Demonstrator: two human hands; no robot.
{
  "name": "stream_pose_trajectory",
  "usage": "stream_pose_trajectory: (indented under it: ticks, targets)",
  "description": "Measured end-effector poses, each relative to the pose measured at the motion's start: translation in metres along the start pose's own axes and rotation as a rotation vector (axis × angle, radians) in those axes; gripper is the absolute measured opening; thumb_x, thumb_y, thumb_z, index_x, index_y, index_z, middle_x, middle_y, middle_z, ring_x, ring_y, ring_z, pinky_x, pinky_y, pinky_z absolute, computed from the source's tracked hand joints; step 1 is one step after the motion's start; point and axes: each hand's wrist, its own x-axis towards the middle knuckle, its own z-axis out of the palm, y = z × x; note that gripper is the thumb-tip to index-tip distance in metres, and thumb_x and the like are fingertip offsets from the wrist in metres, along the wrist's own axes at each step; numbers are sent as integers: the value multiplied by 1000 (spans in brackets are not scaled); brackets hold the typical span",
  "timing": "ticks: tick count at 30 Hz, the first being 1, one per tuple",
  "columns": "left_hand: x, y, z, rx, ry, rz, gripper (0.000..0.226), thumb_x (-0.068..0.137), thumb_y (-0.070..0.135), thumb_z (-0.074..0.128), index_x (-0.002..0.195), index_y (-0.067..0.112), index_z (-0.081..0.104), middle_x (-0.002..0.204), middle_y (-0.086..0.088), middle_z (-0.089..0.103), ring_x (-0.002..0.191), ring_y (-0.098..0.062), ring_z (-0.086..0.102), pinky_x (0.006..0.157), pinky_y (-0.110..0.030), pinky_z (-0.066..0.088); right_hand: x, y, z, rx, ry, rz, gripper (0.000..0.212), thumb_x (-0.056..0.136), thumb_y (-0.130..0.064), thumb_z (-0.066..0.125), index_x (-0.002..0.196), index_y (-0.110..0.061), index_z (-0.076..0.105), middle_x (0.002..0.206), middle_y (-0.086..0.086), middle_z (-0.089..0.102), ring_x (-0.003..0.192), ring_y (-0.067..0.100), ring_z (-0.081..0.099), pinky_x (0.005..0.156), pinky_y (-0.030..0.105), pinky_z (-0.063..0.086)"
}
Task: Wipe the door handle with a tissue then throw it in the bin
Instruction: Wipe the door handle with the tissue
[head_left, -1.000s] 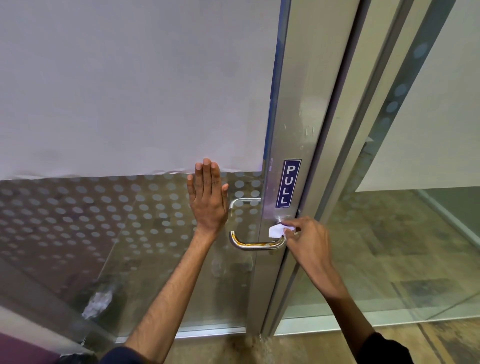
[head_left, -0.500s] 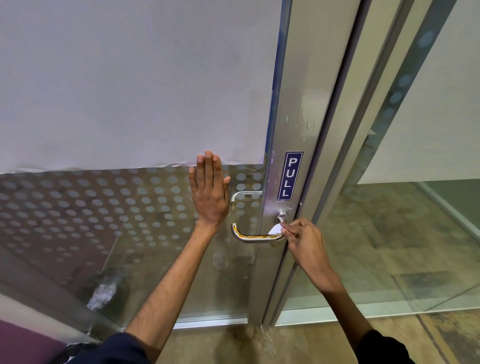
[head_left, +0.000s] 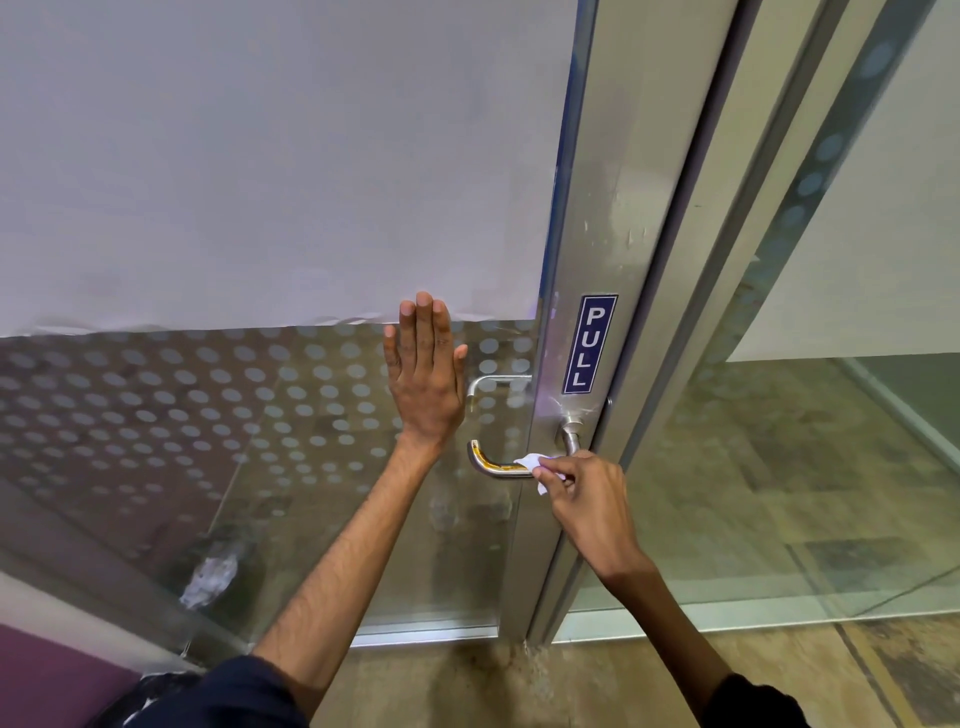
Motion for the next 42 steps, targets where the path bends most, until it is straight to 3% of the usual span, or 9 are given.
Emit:
stream_pose_trajectory:
  ticks: [2, 4, 8, 12, 22, 29, 32, 38, 42]
  targets:
    - [1, 0, -1, -4, 1, 4, 55, 108, 32, 15, 158, 18, -6, 167, 5, -15, 155, -12, -9, 128, -34, -5, 1, -6, 3, -4, -22, -19, 8, 85, -23, 73, 88, -21, 80, 88, -2, 78, 71, 9, 66, 60, 7, 35]
    - [2, 1, -2, -2, 8, 7, 55, 108, 32, 15, 158, 18, -6, 167, 6, -15, 155, -12, -9, 128, -34, -5, 3, -12, 8, -25, -73, -33, 10, 86, -23, 71, 82, -20, 80, 84, 1, 76, 74, 16, 67, 64, 20, 40]
    - [1, 0, -1, 2, 13, 16, 55, 108, 31, 15, 158, 17, -6, 167, 5, -14, 155, -13, -9, 128, -34, -5, 8, -22, 14, -97, -110, -71, 12, 87, -26, 70, 92, -20, 79, 78, -3, 56, 75, 15, 56, 65, 24, 34]
    - [0, -2, 2, 6, 17, 17, 55, 108, 31, 16, 158, 17, -4, 167, 4, -13, 155, -13, -8, 128, -35, -4, 11, -25, 18, -62, -59, -141, 12, 79, -21, 79, 91, -18, 80, 94, -3, 59, 93, 10, 46, 79, 23, 40]
    - [-1, -4, 4, 15, 25, 21, 56, 108, 30, 17, 158, 15, -3, 167, 3, -11, 155, -15, -6, 128, -35, -4, 17, -46, 31, 35, -62, -59, 13, 77, -29, 79, 84, -18, 80, 85, 1, 78, 83, 21, 67, 78, 30, 49]
    - [-1, -3, 2, 26, 16, 26, 55, 108, 30, 17, 158, 16, -3, 167, 3, -12, 155, -15, -7, 128, -35, -5, 17, -47, 37, 23, -123, -83, 19, 87, -30, 70, 101, -20, 78, 86, 5, 65, 80, 25, 65, 78, 34, 50]
    - [-1, -3, 1, 30, 18, 26, 55, 108, 30, 17, 158, 16, -3, 167, 3, -11, 155, -15, -7, 128, -35, -5, 18, -45, 36, 49, -139, -103, 19, 89, -30, 67, 95, -17, 80, 106, 0, 63, 86, 20, 64, 81, 32, 51]
    - [0, -2, 2, 31, 26, 18, 56, 108, 31, 16, 158, 16, -4, 167, 3, -12, 155, -14, -7, 128, -34, -5, 14, -34, 25, -106, -181, -345, 14, 91, -23, 66, 93, -18, 78, 75, 2, 60, 73, 21, 57, 69, 34, 48]
    - [1, -2, 1, 30, 20, 17, 55, 108, 31, 15, 158, 17, -5, 167, 4, -14, 155, -13, -9, 127, -34, -6, 19, -9, 11, -140, -198, -497, 25, 81, -6, 76, 99, -24, 77, 79, -4, 62, 72, 14, 57, 69, 15, 36]
